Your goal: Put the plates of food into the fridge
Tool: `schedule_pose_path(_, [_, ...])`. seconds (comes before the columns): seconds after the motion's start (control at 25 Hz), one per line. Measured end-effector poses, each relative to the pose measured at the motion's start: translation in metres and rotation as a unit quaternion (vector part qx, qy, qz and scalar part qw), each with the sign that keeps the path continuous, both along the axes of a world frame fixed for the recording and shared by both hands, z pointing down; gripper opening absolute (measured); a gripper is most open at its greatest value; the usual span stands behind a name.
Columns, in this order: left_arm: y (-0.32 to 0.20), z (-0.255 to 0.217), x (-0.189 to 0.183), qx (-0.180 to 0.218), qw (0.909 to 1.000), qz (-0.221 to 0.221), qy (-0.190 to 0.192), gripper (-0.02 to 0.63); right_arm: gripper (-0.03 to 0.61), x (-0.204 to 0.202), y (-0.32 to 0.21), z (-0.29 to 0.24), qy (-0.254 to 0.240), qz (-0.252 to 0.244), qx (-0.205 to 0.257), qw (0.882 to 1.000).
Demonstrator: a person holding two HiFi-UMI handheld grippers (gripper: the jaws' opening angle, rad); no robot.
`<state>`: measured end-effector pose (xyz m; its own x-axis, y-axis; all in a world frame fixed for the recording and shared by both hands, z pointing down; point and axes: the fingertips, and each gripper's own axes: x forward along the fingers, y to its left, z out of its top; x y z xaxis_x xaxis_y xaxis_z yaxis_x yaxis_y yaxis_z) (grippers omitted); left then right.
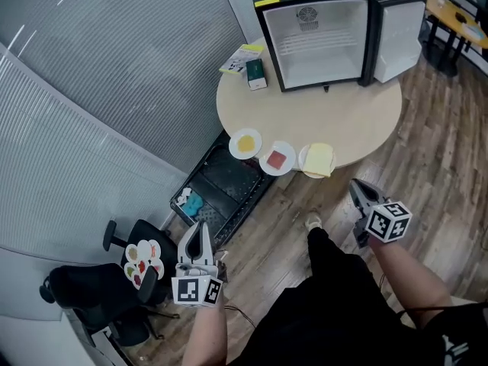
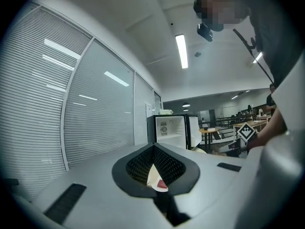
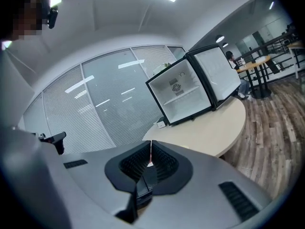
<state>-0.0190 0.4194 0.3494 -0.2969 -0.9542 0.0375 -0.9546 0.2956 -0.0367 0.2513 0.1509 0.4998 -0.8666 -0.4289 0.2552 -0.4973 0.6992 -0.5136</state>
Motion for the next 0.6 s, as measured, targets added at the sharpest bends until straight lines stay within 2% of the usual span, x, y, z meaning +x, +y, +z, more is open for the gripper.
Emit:
schedule_pose_path(0.16, [-0.007,0.009,-0.009,-0.015,0.9999,-0.001,-0.001,0.005,0.008,-0.014,-0.008,0.027,-0.006,-0.016,-0.022,1.000])
schedule_pose_path(0.32, [-0.016,0.024,-0.023,-0.036,0.9993,-0.004,0.006,0.005,0.008,-0.024,-0.021,0.055,-0.001,-0.004,-0.045,0.999])
schedule_pose_path(0.48, [-0.035,0.032,-0.044,-0.050,0.9987,-0.003,0.003,0.005,0.071,-0.042,-0.032,0.085,0.006,-0.010,-0.072,0.997])
schedule_pose_path(0.6, [-0.055,0.034,-0.052,-0.063,0.9979,0.013,-0.007,0.005,0.122,-0.052,-0.040,0.107,0.020,-0.011,-0.088,0.996])
